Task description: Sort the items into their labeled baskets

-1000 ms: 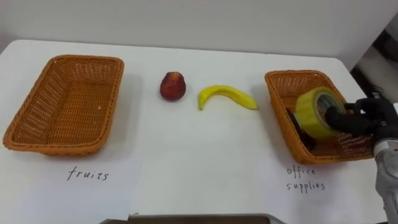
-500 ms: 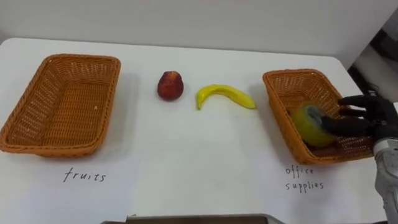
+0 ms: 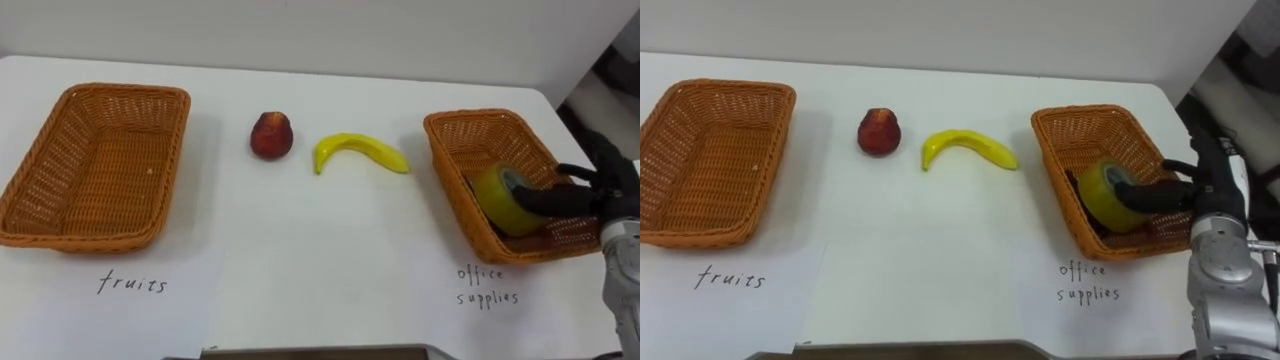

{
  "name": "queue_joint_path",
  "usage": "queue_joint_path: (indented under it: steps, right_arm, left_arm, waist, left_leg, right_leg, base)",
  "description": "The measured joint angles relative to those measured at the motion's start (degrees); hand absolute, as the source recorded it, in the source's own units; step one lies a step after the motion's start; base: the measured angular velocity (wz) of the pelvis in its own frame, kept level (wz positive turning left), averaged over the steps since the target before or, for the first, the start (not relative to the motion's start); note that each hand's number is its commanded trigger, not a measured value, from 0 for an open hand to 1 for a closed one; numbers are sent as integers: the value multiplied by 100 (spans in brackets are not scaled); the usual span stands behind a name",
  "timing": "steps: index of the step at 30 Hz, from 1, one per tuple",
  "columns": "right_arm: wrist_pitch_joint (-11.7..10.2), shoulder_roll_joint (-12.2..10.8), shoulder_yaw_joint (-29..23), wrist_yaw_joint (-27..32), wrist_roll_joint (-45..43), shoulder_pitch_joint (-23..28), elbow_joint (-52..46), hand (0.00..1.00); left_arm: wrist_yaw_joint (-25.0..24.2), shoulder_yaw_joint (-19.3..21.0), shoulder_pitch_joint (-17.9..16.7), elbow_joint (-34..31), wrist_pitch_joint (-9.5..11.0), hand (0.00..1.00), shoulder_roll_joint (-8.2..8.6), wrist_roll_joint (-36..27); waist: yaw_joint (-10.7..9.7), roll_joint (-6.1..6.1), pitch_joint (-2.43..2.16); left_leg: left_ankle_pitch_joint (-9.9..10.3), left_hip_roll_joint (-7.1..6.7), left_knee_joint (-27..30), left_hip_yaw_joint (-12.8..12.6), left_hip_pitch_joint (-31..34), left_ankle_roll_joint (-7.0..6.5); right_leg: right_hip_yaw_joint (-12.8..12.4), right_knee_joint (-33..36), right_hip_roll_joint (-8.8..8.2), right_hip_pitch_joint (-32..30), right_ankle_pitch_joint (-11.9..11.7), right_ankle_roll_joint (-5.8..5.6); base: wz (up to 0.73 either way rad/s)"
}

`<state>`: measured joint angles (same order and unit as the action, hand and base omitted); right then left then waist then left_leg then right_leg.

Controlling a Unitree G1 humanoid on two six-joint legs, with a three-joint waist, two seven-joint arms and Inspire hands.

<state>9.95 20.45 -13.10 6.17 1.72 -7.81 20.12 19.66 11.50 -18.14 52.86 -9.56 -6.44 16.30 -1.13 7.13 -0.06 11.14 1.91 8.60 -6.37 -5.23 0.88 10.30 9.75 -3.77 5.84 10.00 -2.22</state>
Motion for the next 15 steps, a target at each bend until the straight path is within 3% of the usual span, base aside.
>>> queue_joint_path:
  steps: [9, 15]
  right_arm:
    - [4, 15, -5, 8, -54, -152, -119, 0]
    - [15, 18, -1, 7, -207, -159, -845, 0]
  left_arm:
    - [-1, 8, -1, 1, 8, 0, -11, 4]
    - [6, 18, -60, 3, 6, 0, -21, 5]
  waist:
    - [-28, -36, -15]
    - [8, -43, -19]
  left_leg:
    - [-1, 0, 15, -5, 30, 0]
    - [-2, 2, 17, -83, -52, -1]
  right_leg:
    - [-7, 5, -1, -33, 0, 0]
    - [-51, 2, -4, 1, 0, 0]
  base:
    - [0]
    - [-5]
